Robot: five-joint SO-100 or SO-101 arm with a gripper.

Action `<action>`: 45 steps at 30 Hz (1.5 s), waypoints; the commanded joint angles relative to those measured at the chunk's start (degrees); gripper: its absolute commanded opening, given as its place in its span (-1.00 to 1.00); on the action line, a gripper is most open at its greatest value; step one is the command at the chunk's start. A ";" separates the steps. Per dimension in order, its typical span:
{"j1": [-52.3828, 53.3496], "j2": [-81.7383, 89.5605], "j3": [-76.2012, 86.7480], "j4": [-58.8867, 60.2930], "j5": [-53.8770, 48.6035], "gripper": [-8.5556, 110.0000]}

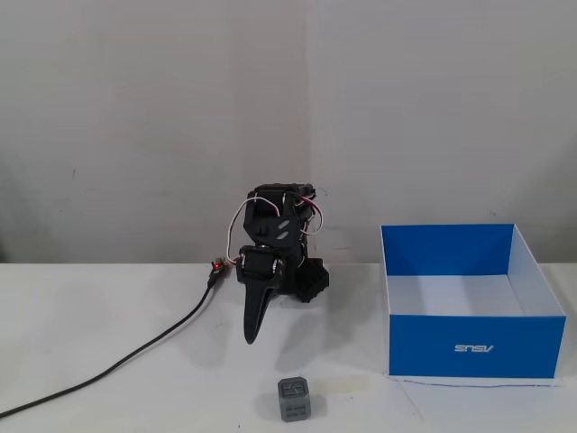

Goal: Pick the gray block and keep it in the box.

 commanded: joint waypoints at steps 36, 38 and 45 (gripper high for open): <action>-0.09 6.86 0.53 -1.58 0.44 -0.85; -0.09 6.86 0.44 -1.49 0.44 -0.85; -1.41 6.59 -3.25 2.29 0.44 -0.85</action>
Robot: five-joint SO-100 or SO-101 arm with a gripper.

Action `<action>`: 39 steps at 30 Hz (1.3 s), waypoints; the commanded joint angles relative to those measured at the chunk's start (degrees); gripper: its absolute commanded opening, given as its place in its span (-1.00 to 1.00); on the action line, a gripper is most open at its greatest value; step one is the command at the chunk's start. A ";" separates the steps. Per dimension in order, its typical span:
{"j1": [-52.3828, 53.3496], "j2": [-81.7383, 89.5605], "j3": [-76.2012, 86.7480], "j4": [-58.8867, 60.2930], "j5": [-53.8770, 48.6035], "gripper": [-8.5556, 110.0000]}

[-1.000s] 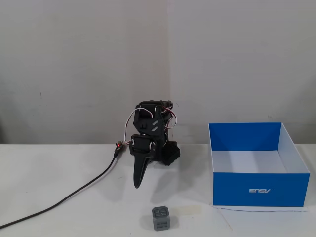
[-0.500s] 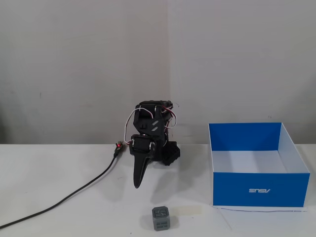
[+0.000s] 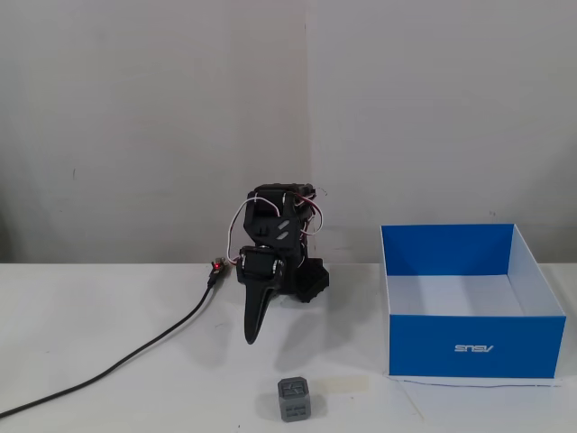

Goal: Pick the gray block and keep it in the box.

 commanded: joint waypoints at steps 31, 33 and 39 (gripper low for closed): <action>-13.54 -47.81 -32.08 -9.14 4.22 -0.85; -14.50 -49.31 -32.43 -9.49 4.31 -0.84; -16.35 -53.61 -33.93 -9.40 5.98 -0.63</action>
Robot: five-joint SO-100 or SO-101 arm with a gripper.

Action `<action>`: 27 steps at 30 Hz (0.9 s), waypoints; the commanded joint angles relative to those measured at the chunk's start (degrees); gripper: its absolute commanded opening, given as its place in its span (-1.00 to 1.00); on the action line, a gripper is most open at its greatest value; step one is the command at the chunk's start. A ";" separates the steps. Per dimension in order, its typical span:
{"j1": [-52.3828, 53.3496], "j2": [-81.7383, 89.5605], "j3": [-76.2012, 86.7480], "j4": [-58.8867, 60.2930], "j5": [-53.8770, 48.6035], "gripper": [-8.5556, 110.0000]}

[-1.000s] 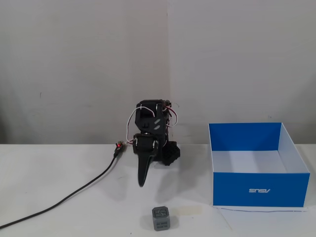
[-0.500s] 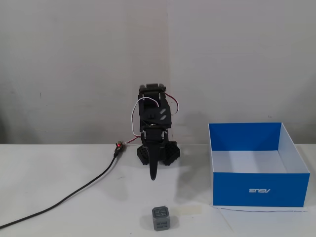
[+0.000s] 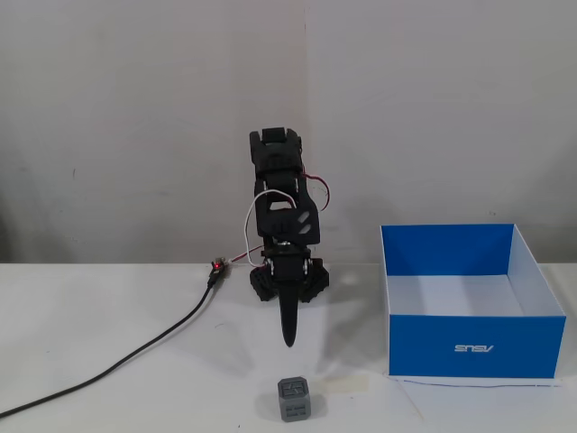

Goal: Pick the gray block and keep it in the box.

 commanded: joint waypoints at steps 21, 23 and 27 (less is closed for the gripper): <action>-2.20 -32.70 -27.60 6.86 -2.55 -0.47; -1.93 -35.51 -29.27 6.86 -2.64 -0.46; -1.49 -40.61 -32.08 6.42 -2.72 -0.46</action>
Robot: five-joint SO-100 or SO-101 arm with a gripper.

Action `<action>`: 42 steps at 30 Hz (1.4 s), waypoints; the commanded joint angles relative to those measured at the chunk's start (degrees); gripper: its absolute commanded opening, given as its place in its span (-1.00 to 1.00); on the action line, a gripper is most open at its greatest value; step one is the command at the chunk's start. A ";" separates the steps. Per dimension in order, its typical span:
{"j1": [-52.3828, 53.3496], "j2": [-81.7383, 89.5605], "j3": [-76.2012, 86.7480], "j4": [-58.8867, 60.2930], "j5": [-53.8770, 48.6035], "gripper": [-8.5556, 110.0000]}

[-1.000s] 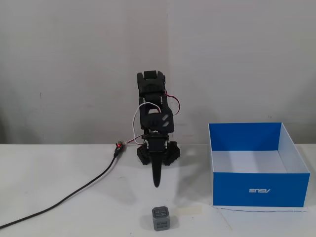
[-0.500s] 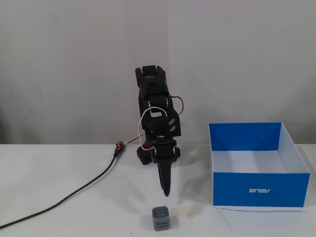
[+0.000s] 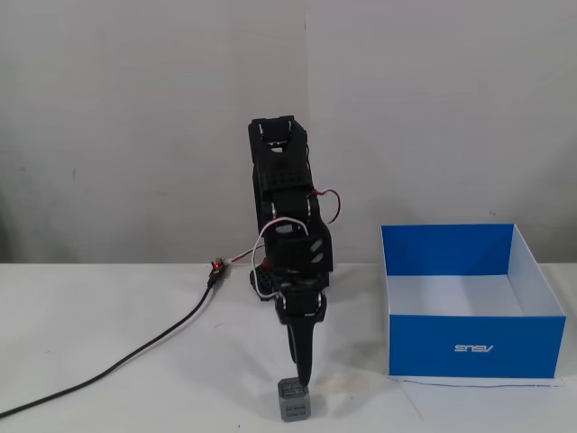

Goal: Pick the gray block and keep it in the box.

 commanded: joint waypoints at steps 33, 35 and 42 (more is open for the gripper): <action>0.88 -18.90 -12.39 -5.01 -1.49 -0.67; 0.79 -18.90 -12.39 -4.66 -1.49 -0.71; 0.88 -13.97 -13.10 -2.55 -1.58 -0.75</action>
